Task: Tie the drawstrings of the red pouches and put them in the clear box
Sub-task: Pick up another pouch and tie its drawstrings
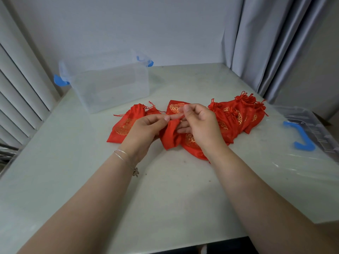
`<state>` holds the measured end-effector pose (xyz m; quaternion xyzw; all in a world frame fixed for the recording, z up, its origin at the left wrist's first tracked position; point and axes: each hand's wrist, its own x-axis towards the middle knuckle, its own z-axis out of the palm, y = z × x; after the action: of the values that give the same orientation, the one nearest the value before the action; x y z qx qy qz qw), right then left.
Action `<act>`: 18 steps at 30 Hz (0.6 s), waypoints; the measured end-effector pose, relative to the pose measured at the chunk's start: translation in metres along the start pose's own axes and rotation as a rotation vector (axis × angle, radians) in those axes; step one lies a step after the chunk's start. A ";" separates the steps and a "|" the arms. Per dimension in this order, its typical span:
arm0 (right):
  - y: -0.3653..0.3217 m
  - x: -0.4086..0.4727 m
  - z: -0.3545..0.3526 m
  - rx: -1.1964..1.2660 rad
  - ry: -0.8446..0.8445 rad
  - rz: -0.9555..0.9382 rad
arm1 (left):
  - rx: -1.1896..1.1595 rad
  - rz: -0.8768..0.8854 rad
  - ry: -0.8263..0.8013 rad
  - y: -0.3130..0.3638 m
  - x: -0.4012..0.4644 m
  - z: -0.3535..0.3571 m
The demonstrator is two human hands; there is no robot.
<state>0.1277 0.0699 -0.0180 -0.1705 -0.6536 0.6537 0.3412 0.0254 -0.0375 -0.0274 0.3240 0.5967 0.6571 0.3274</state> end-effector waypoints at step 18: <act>-0.003 0.004 -0.006 0.481 0.269 -0.040 | -0.613 -0.080 0.293 0.003 0.006 -0.005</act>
<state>0.1298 0.0770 -0.0146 -0.1570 -0.4317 0.7548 0.4682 0.0179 -0.0357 -0.0248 0.0889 0.4242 0.8322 0.3457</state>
